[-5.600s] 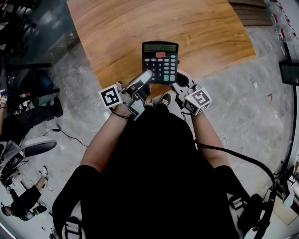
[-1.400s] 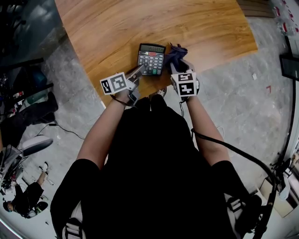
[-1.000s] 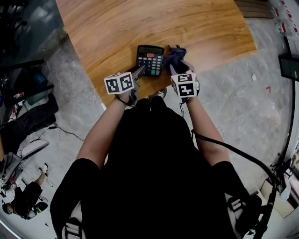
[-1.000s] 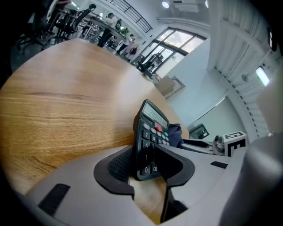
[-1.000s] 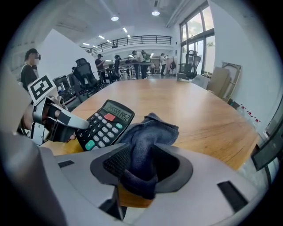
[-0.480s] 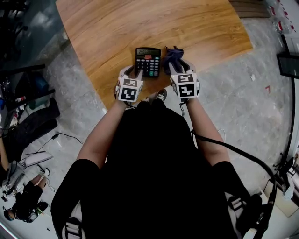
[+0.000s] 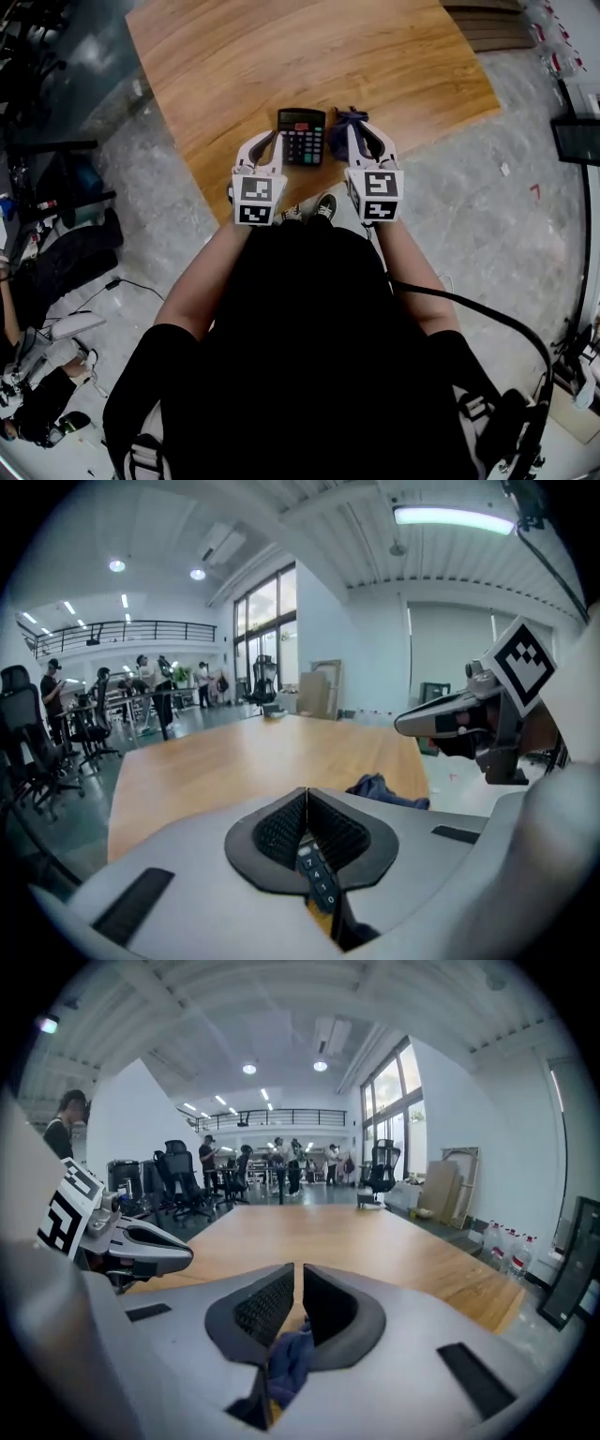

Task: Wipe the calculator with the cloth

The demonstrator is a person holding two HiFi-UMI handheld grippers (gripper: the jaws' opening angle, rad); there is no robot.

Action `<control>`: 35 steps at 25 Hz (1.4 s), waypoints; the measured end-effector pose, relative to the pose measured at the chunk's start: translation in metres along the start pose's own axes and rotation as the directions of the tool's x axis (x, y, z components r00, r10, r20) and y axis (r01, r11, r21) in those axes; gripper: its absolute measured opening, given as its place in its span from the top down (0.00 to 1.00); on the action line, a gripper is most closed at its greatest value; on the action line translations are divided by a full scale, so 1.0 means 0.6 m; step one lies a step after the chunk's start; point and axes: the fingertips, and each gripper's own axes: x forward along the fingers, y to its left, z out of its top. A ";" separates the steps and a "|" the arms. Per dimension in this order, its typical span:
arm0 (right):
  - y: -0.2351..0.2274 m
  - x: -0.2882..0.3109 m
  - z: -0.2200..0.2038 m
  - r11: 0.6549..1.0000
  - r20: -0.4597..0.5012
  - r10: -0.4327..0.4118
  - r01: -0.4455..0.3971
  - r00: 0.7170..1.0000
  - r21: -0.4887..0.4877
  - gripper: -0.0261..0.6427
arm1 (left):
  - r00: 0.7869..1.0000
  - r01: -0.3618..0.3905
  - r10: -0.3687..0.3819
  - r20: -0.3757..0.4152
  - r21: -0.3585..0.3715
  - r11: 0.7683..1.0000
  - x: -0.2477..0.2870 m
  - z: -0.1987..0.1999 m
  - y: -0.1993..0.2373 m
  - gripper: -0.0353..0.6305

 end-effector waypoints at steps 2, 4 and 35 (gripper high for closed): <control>0.014 -0.011 0.028 1.000 0.058 0.019 -0.019 0.998 0.003 0.92 | 0.999 0.013 -0.012 0.048 -0.020 1.000 -0.013 0.030 -0.003 0.93; 0.035 -0.023 0.055 0.998 0.117 0.054 -0.055 0.992 0.004 0.92 | 0.995 0.033 -0.029 0.096 -0.041 0.999 -0.027 0.059 -0.010 0.94; 0.106 -0.071 0.114 0.994 0.256 0.112 -0.103 0.960 -0.049 0.94 | 0.961 0.068 -0.024 0.277 -0.150 0.986 -0.071 0.152 -0.056 0.94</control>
